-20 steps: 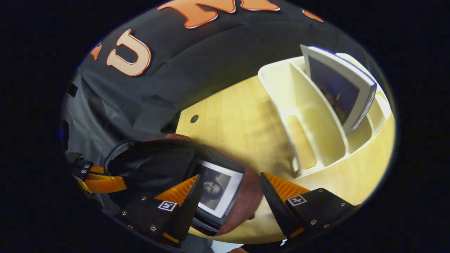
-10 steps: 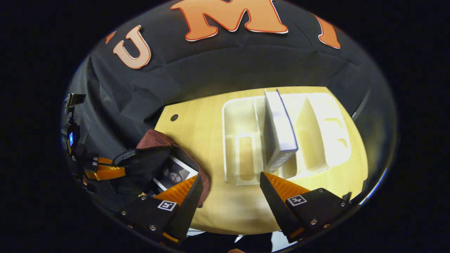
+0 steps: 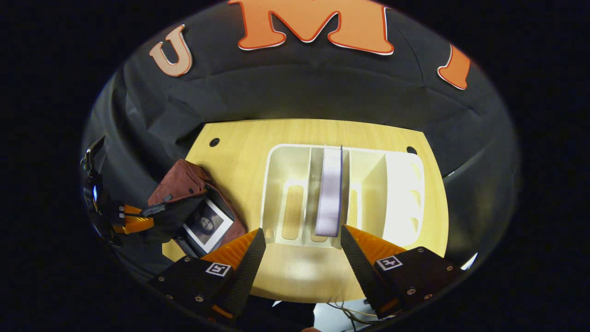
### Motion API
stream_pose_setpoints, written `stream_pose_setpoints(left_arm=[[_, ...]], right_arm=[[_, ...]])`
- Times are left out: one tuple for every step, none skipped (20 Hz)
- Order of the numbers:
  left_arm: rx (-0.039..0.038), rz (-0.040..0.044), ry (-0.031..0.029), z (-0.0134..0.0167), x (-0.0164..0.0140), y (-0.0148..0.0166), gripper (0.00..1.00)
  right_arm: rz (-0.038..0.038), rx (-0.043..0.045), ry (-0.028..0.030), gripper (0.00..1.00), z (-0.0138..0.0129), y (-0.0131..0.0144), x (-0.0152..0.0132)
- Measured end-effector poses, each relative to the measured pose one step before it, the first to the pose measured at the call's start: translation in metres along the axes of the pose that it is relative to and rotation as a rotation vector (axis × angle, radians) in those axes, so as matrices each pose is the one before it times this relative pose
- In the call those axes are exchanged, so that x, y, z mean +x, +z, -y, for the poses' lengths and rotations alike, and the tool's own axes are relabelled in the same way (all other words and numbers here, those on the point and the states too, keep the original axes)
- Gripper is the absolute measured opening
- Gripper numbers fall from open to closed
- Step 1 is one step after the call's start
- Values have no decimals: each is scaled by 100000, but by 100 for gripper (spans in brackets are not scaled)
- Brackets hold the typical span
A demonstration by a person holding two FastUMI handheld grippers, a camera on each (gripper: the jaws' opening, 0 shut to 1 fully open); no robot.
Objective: Open the schoolbag, grab two books from the bookshelf and put them into the schoolbag.
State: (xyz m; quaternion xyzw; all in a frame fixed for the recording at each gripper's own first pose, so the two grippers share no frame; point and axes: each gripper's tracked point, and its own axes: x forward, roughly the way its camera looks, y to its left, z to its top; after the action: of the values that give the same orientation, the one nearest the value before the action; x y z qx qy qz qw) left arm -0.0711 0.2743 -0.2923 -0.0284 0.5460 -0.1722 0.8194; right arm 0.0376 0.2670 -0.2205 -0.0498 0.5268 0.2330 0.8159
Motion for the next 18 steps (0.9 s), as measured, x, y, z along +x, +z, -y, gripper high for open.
stream_pose_setpoints(left_arm=[[-567, -29, -370, -109, 65, 20, 4], [-644, -96, -173, -42, 17, 42, 4], [-803, -245, -177, -165, 64, -123, 4], [-614, -355, 68, -219, 118, 2, 4], [-593, -347, 159, -252, -1, -152, 4], [-529, -375, 283, -244, -38, -69, 4], [-331, -382, 311, -273, 41, -111, 4], [-307, -577, 419, -77, 59, 32, 4], [78, -419, 417, -127, 8, 59, 4], [558, -163, 137, 20, -61, 164, 4], [583, -48, -207, 86, 45, 28, 4], [785, 171, -428, 24, 20, -37, 4], [186, -364, -410, -45, 141, -209, 4], [809, -85, -688, 34, 122, 99, 4], [479, -310, -618, -235, 224, -26, 4], [145, -149, -428, -226, 142, -87, 4], [-664, 179, -133, -425, 143, 6, 4], [-779, -120, -245, -252, 68, 32, 4]], right_arm=[[-1276, -897, -1171, 98, 511, 447, 520], [-1744, 71, -368, 98, 419, 398, 646], [-1630, 35, -68, 98, 222, 424, 808], [-1943, 100, 1053, 98, 71, 416, 994], [-1875, 46, -244, 98, 374, 359, 1018], [-2376, 515, -885, 98, 405, 226, 1045], [-2599, 375, 194, 98, 241, 85, 1149], [-2749, 708, -744, 99, 293, -14, 830], [-1959, 44, 297, 99, -58, 165, 681], [-2214, 382, -520, 99, 116, 12, 522], [-2076, 384, 239, 96, -212, 45, 656], [-2105, -637, -865, 93, 168, 13, 563], [-1277, -408, -1716, 88, 346, 111, 694], [-1699, 384, -1531, 86, 195, 50, 504], [-1705, 1042, -418, 80, -68, -49, 375], [-1078, 1563, 655, 75, -236, 136, 313], [-465, 785, -73, 65, -28, 215, 144], [-1147, 569, -323, 60, 249, -15, 263]])
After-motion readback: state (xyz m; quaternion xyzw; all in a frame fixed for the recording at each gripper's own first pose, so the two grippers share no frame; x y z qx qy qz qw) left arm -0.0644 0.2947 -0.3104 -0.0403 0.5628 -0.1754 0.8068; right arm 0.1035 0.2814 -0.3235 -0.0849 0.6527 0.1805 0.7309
